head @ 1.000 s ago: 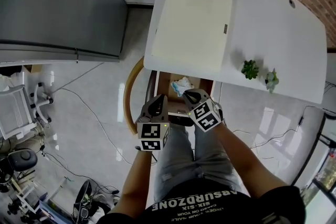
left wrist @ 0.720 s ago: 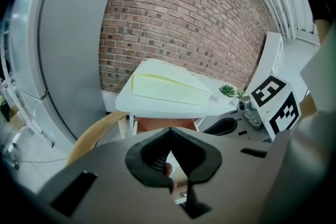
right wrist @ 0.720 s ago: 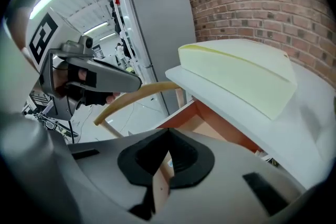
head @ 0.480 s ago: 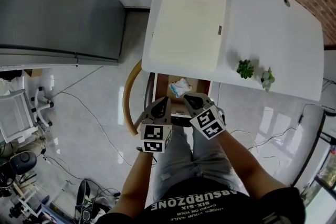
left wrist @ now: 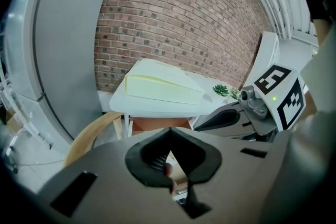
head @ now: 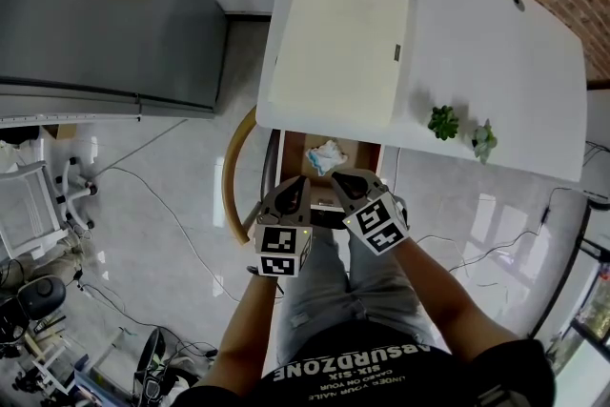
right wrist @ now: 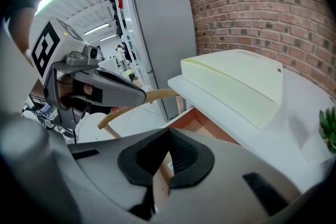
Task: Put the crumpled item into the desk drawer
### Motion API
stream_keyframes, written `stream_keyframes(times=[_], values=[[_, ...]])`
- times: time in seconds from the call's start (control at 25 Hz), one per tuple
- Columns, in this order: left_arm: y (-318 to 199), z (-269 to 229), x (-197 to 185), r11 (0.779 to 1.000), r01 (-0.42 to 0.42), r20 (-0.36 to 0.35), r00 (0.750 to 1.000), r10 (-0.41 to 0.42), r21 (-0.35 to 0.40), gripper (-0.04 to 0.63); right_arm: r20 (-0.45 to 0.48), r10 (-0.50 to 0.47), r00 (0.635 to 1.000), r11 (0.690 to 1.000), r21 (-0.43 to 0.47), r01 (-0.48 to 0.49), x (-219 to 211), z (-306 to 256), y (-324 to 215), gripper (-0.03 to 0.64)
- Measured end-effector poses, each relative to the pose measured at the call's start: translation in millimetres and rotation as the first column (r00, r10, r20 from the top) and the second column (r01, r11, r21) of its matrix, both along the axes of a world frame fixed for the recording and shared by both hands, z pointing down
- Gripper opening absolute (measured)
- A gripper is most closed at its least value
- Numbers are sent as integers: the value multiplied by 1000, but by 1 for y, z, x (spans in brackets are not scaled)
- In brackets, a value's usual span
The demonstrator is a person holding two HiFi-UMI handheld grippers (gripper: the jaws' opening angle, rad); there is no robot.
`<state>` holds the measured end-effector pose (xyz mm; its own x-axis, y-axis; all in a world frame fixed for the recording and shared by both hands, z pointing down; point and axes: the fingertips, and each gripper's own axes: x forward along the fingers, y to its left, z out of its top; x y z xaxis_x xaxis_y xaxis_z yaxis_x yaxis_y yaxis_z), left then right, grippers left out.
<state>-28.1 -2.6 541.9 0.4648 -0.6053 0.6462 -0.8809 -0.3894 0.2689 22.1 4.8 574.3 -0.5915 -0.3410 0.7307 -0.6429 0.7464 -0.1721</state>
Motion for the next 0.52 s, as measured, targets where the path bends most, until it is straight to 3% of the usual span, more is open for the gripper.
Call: stream_keyframes(times=[0.52], values=[[3, 1, -2, 1000, 17, 4, 1000, -17, 2, 5, -21, -40, 999, 999, 21, 40, 1, 4, 4, -3]])
